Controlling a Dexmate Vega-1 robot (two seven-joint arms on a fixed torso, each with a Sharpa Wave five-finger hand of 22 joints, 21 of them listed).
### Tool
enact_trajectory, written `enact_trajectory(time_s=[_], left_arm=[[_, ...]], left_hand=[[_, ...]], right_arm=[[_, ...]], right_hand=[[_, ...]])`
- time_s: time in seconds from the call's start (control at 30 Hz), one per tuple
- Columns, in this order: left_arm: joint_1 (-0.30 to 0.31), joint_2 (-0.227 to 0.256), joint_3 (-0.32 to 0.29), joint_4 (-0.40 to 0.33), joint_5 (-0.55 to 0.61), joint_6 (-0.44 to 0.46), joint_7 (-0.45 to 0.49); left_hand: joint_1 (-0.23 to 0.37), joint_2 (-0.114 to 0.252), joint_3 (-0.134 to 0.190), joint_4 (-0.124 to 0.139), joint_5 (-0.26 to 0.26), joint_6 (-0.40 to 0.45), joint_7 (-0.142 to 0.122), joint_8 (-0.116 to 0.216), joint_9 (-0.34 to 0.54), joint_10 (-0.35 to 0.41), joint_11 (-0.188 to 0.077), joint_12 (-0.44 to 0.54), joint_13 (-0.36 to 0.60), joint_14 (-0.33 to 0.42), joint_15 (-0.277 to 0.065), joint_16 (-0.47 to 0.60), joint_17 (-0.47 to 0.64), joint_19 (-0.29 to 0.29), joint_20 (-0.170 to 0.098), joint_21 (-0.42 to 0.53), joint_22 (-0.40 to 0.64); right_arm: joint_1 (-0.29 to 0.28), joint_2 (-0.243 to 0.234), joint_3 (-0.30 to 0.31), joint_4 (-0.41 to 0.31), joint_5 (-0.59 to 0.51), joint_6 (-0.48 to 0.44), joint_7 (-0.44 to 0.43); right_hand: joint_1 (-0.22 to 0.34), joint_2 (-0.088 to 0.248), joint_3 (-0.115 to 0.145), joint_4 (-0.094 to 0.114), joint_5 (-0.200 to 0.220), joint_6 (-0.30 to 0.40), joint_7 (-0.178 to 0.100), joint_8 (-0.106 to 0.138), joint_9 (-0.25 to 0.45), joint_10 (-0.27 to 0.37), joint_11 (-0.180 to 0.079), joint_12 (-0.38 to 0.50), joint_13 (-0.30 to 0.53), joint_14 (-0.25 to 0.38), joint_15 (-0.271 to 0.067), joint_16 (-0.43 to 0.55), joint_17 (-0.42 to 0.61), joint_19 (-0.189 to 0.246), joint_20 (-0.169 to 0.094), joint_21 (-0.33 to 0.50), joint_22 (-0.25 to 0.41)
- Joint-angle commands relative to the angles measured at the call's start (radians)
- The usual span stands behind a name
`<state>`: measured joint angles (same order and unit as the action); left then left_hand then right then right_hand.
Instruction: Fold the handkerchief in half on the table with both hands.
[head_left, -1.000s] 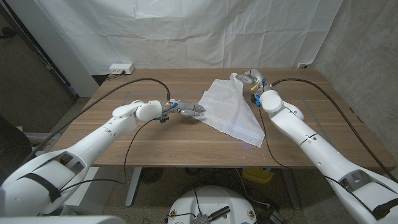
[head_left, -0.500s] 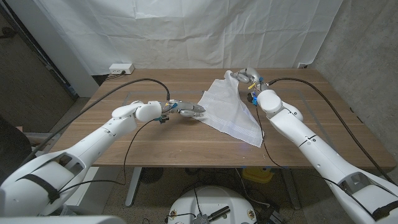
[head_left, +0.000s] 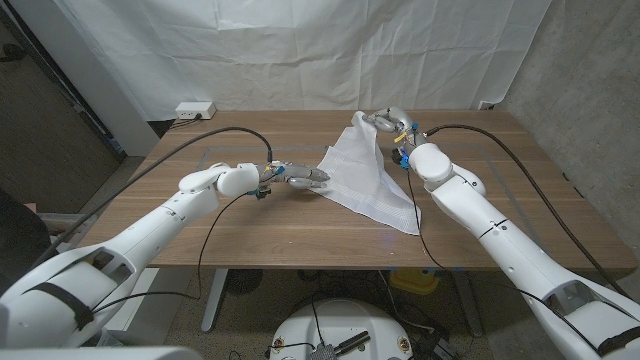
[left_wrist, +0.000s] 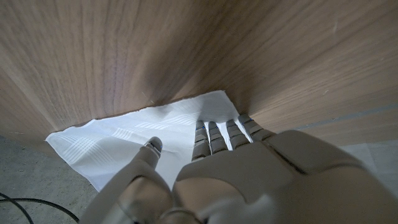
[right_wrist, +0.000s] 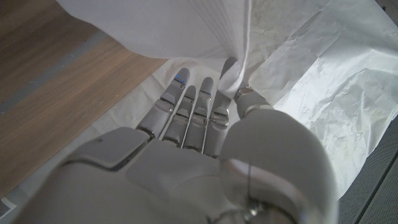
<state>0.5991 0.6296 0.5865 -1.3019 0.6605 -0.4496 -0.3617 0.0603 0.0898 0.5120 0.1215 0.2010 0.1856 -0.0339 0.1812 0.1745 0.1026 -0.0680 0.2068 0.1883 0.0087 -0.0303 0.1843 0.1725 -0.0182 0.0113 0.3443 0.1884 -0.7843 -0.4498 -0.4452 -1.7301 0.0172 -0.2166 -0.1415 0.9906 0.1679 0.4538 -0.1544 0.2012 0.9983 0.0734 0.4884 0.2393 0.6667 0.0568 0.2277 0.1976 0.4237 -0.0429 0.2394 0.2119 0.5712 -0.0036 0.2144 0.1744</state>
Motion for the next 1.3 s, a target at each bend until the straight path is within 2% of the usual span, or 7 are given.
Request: enact_trajectory(time_s=[0.03, 0.2, 0.63, 1.3], left_arm=[[0.013, 0.007, -0.006, -0.021, 0.000, 0.008, 0.000], [0.024, 0.010, -0.011, -0.037, -0.001, 0.017, -0.002], [0.046, 0.020, -0.021, -0.077, 0.002, 0.037, -0.008], [0.060, 0.027, -0.028, -0.089, -0.002, 0.040, -0.010]], left_hand=[[-0.004, 0.009, -0.001, 0.005, 0.006, -0.006, 0.002, 0.002, 0.002, -0.007, 0.000, -0.002, 0.002, -0.007, -0.018, -0.004, 0.000, 0.011, 0.008, 0.003, 0.004], [-0.004, 0.009, -0.001, 0.005, 0.006, -0.005, 0.000, 0.002, 0.002, -0.006, 0.000, -0.002, 0.002, -0.007, -0.019, -0.004, 0.000, 0.011, 0.007, 0.002, 0.004], [-0.004, 0.010, -0.001, 0.005, 0.006, -0.006, 0.001, 0.002, 0.002, -0.007, -0.001, -0.002, 0.002, -0.006, -0.018, -0.003, 0.000, 0.012, 0.007, 0.001, 0.004], [-0.005, 0.011, 0.000, 0.005, 0.006, -0.006, 0.001, 0.003, 0.002, -0.006, -0.001, -0.002, 0.002, -0.007, -0.018, -0.003, 0.000, 0.014, 0.007, -0.001, 0.004]], right_arm=[[-0.007, 0.011, -0.020, -0.007, 0.023, 0.007, 0.043], [-0.012, 0.000, -0.036, -0.009, 0.026, 0.000, 0.076], [-0.032, 0.005, -0.058, 0.011, 0.026, 0.002, 0.091], [-0.024, 0.059, -0.119, 0.083, 0.031, -0.007, 0.122]], right_hand=[[0.009, 0.002, -0.002, 0.003, -0.003, 0.003, 0.010, 0.004, 0.002, 0.007, 0.001, -0.002, 0.004, -0.001, -0.022, -0.003, 0.001, 0.004, -0.007, -0.001, 0.002], [0.011, 0.001, -0.002, 0.003, -0.003, 0.002, 0.011, 0.004, 0.002, 0.009, 0.001, -0.003, 0.004, 0.000, -0.022, -0.004, 0.001, 0.004, -0.006, -0.001, 0.002], [0.013, 0.001, -0.004, 0.005, -0.004, 0.001, 0.010, 0.003, -0.001, 0.013, 0.000, -0.004, 0.004, 0.005, -0.024, -0.004, 0.001, 0.008, -0.008, 0.000, 0.002], [0.017, 0.001, -0.007, 0.008, -0.005, -0.001, 0.008, 0.002, -0.005, 0.017, -0.004, -0.007, 0.004, 0.009, -0.027, -0.006, 0.002, 0.011, -0.012, 0.000, 0.002]])
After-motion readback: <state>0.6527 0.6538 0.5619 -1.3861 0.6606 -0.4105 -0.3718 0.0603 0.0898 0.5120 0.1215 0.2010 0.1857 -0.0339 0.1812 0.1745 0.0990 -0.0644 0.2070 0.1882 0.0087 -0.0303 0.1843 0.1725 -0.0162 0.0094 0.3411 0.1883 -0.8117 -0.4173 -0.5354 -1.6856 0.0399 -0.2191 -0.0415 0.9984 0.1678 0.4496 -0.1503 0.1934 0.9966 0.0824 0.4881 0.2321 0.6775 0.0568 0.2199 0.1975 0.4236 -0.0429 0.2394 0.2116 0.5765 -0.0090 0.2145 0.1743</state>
